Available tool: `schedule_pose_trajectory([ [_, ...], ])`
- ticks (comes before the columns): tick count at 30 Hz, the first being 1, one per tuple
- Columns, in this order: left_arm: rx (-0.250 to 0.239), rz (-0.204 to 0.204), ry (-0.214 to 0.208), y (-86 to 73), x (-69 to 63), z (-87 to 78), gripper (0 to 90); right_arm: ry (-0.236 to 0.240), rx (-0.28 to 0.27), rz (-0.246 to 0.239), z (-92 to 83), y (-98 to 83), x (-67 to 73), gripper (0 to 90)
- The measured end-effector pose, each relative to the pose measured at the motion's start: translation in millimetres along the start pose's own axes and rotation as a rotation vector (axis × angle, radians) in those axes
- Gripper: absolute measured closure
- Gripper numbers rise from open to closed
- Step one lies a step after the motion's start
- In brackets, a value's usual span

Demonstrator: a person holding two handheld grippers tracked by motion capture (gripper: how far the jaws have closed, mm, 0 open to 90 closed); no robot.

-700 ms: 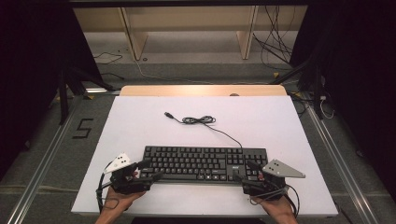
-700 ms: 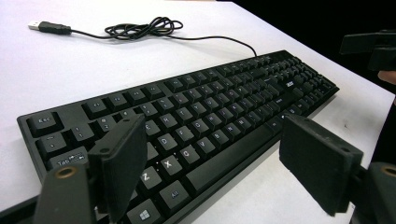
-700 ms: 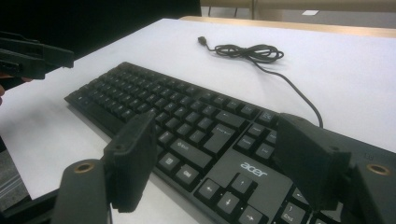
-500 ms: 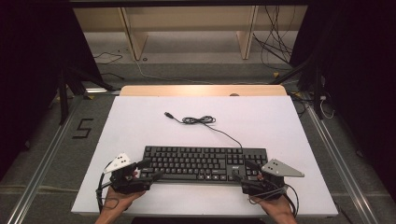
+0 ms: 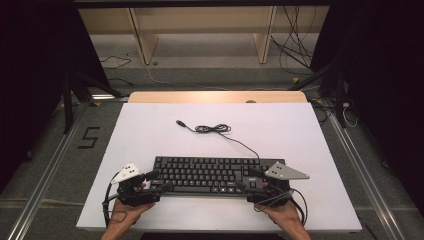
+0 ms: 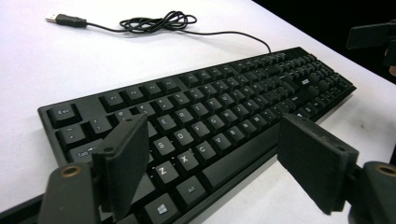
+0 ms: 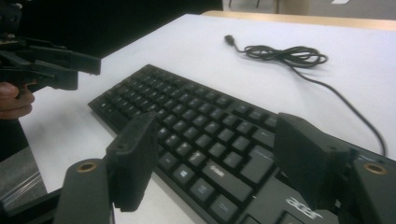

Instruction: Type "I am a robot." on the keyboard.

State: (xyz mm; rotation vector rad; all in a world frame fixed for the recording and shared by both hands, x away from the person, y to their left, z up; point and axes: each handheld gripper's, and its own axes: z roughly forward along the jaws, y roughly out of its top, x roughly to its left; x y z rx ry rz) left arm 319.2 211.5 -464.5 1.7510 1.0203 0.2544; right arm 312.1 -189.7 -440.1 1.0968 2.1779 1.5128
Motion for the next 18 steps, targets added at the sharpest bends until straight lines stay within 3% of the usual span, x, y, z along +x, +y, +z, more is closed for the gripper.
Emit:
schedule_pose_trajectory([
  [5, 0.013, -0.016, 0.024, 0.0, 3.9, 0.2, 27.4, 0.032, 0.039, -0.017, 18.2, 7.0, 6.1, 35.6],
  [18, 0.047, -0.028, 0.062, -0.1, 9.1, 2.9, 37.2, 0.061, 0.097, -0.041, 52.6, 22.1, 11.1, 46.0],
])
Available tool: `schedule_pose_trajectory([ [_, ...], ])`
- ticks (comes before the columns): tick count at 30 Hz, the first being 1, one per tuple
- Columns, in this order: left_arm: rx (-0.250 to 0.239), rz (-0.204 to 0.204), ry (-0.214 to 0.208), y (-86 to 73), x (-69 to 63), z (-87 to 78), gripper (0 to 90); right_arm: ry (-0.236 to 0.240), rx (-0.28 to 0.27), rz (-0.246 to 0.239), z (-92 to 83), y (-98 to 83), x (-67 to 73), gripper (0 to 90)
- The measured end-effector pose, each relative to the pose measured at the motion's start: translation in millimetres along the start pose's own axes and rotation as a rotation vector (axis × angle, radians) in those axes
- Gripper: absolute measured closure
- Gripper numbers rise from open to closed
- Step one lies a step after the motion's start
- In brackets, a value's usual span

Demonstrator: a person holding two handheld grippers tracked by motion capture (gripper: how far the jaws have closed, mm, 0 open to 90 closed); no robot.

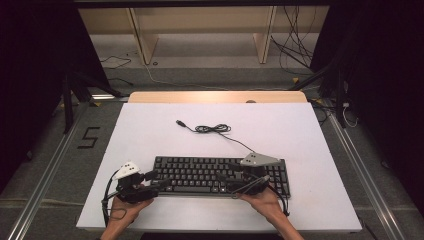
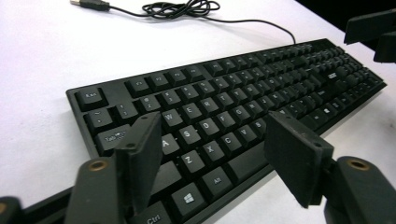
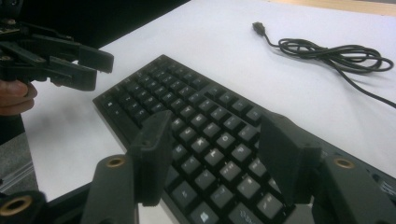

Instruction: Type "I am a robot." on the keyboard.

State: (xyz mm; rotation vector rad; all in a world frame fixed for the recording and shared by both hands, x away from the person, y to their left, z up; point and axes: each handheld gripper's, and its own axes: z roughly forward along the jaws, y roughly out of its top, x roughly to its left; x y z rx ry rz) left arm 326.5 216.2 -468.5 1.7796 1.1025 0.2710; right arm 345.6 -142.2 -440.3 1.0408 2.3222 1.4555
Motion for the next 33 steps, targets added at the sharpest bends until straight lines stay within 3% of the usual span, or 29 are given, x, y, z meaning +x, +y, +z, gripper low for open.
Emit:
schedule_pose_trajectory([
  [11, 0.022, 0.000, 0.026, -0.2, 4.7, 2.4, 50.5, 0.001, 0.054, 0.004, 25.9, 7.6, 0.6, 57.9],
  [21, 0.045, 0.006, 0.046, -0.2, 7.1, 4.0, 63.5, -0.007, 0.084, 0.015, 37.4, 9.3, -2.0, 71.4],
  [27, 0.058, 0.014, 0.052, -0.1, 8.0, 5.9, 75.9, -0.021, 0.110, 0.027, 46.4, 9.1, -3.7, 81.5],
  [33, 0.075, 0.031, 0.054, 0.0, 8.4, 7.9, 83.2, -0.025, 0.120, 0.026, 51.5, 9.9, -2.9, 85.6],
])
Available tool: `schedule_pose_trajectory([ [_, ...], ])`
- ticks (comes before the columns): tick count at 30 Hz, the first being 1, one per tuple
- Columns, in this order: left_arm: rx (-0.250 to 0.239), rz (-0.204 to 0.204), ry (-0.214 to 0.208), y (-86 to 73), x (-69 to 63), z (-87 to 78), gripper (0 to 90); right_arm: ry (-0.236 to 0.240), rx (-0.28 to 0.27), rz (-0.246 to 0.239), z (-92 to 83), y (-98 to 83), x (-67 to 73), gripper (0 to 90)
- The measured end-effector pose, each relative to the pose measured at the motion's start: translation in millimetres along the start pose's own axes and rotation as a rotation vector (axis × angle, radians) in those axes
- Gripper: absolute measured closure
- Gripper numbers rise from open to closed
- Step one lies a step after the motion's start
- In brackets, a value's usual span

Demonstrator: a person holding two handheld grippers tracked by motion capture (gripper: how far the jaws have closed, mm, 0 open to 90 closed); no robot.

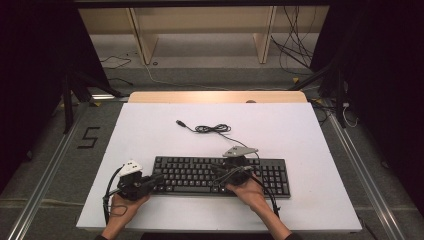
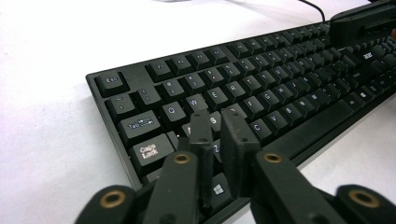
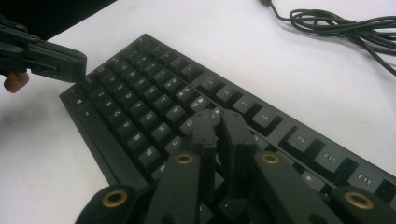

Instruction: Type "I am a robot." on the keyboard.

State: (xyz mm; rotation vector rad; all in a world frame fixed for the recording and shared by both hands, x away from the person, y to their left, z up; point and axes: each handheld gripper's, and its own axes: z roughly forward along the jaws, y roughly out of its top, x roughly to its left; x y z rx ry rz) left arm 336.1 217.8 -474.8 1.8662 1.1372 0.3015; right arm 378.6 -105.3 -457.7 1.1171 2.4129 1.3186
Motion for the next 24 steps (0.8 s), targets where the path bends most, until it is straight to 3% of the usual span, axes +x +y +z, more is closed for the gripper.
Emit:
schedule_pose_trajectory([
  [4, 0.005, 0.007, 0.000, 0.1, 0.0, 0.9, 88.7, -0.002, 0.008, -0.001, 4.8, 1.3, 1.2, 88.3],
  [24, 0.049, 0.000, 0.012, -0.3, 3.0, 4.9, 88.9, -0.009, 0.050, -0.003, 23.6, 3.4, 5.0, 90.0],
])
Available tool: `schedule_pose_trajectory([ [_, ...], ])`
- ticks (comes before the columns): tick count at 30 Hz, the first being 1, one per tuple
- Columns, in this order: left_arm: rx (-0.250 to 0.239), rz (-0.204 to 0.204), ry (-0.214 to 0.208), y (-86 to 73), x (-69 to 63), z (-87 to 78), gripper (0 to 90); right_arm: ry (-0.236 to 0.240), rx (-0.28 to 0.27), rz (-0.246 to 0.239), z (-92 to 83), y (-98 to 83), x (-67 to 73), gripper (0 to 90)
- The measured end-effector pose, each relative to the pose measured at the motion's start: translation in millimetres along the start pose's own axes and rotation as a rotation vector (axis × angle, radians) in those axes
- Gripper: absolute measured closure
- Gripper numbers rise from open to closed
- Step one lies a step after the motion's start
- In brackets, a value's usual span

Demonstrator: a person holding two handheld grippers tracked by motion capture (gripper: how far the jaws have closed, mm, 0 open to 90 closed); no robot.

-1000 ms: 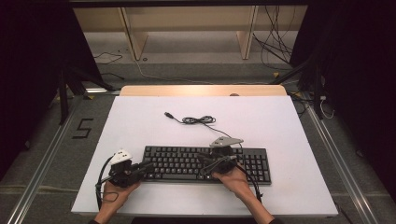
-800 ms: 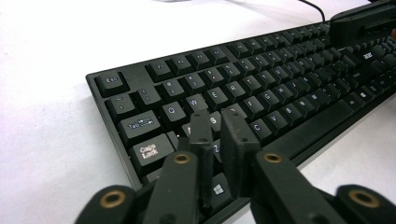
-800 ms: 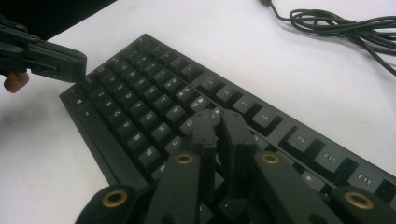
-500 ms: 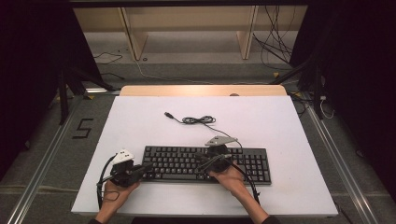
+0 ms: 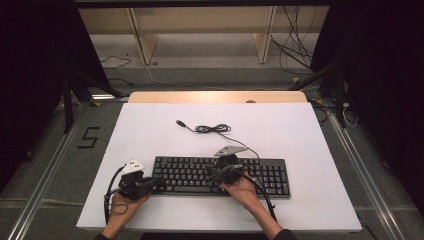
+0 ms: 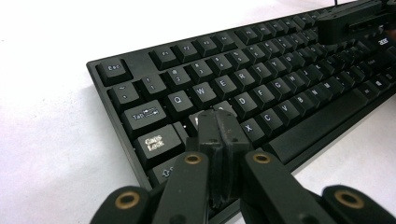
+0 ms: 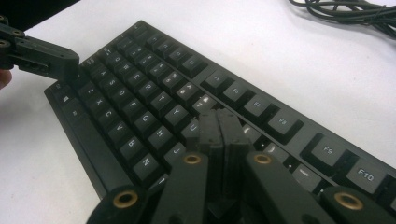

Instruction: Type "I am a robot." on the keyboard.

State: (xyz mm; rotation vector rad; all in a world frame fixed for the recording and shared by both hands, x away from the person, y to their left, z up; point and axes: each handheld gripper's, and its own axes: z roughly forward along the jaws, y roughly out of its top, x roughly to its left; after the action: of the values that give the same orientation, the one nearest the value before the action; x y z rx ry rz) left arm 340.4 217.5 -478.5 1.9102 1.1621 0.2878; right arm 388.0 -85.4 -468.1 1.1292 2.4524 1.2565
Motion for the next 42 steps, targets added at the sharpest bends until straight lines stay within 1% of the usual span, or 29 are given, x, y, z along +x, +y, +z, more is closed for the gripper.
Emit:
schedule_pose_trajectory([
  [15, 0.036, 0.002, 0.015, -1.6, 1.6, 3.5, 88.9, -0.006, 0.026, -0.001, 8.9, -1.0, 0.3, 90.0],
  [22, 0.043, 0.002, 0.015, -2.1, 2.2, 3.7, 88.9, -0.013, 0.037, 0.005, 12.5, -1.6, -0.4, 90.0],
  [31, 0.045, 0.000, 0.016, -2.4, 2.3, 3.8, 88.9, -0.012, 0.038, 0.007, 13.2, -1.7, -0.4, 90.0],
  [33, 0.045, -0.003, 0.017, -2.6, 2.3, 4.1, 89.0, -0.011, 0.038, 0.004, 13.4, -1.9, -0.6, 90.0],
  [35, 0.064, 0.003, 0.026, -3.0, 2.7, 5.1, 89.0, -0.012, 0.041, 0.004, 13.7, -2.2, -0.2, 90.0],
  [36, 0.063, -0.001, 0.022, -3.2, 3.4, 5.1, 89.0, -0.015, 0.051, 0.002, 15.0, -3.2, 0.2, 90.0],
  [42, 0.063, -0.004, 0.018, -3.5, 4.1, 5.1, 89.2, -0.027, 0.045, -0.014, 15.8, -4.4, 2.2, 90.0],
])
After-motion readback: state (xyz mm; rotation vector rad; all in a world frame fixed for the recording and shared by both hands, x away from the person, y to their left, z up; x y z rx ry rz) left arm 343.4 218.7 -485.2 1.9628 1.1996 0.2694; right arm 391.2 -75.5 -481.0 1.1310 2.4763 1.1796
